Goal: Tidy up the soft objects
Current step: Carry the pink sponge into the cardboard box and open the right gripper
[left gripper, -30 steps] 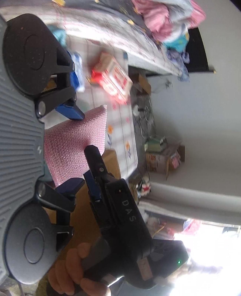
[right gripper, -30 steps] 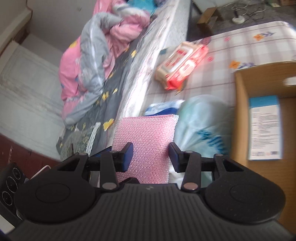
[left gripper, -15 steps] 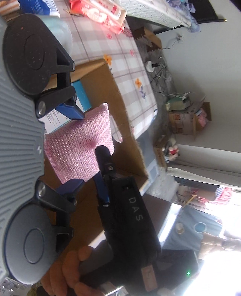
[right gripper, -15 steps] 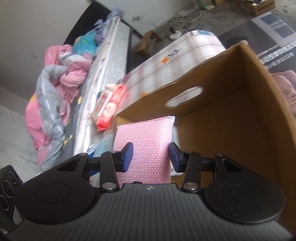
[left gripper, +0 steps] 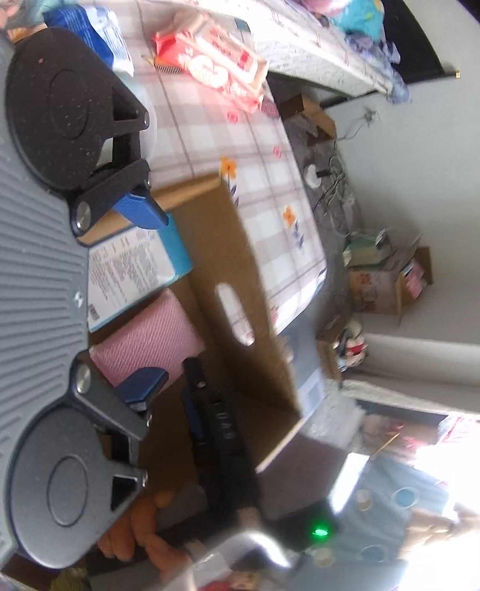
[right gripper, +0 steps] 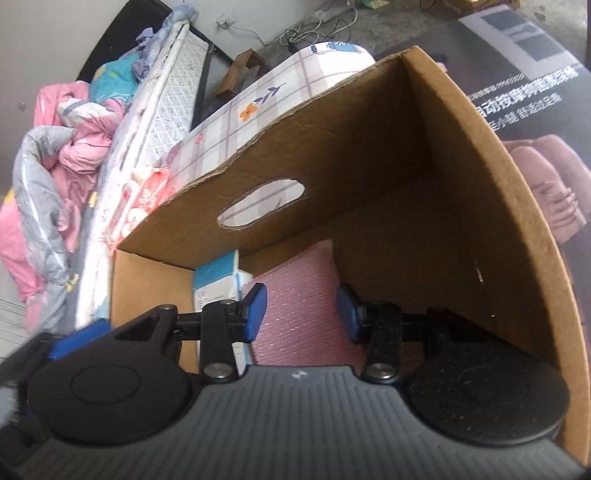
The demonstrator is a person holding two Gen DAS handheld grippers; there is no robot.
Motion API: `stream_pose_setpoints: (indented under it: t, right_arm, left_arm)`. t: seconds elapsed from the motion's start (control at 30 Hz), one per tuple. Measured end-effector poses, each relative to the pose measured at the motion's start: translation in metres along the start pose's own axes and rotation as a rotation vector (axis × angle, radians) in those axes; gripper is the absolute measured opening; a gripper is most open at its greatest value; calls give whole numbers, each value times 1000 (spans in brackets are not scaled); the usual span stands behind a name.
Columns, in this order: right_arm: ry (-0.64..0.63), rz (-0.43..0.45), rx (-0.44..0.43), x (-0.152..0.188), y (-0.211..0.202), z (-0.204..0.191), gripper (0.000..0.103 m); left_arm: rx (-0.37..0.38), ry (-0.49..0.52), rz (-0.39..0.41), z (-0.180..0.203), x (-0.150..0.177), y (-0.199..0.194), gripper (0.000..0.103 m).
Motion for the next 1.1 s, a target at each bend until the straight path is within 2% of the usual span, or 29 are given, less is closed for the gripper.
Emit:
stream_pose_setpoints:
  t: [0.13,0.23,0.37,0.5,0.63,0.73,0.87,1.1]
  right_arm:
    - [8,-15,43,5,11,0,42]
    - [8,-10,93,11,14,-1,43]
    - [32,-2,64,23,3,-5,46]
    - [21,-12,103,31,2,-5,47]
    - [54,-43,160,35,17,12,47]
    - [103,-50,139,38,25,12,47]
    - [80,-13,158,37,28,2,47]
    - [36,31,175,36,32,-6,47]
  left_arm:
    - [-42,-34,48,-20,9,-30,87]
    - [-67,-54,54,-34,23,-52,88]
    - [-103,-75,65,-54,51,-82,89]
    - [-132,-119,75,-70,82,-103,91]
    - [-143,-171,52,-82,118,-115,92]
    - [-143,-196,21,-90,145,-122,92]
    - [-188,-225,-12,-102,181,-129,92]
    - [-230,-336,-3,-119,222,-145,92]
Point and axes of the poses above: each gripper's, at about its wrist camera, not at the fingertips, and y roughly the way its jaws point, z to its right, x to its underside, the point moved 6 cm from there along y, roughly the way its jaws point, and after that the axes turned 9 degrees about y, right-handed, at the moved point
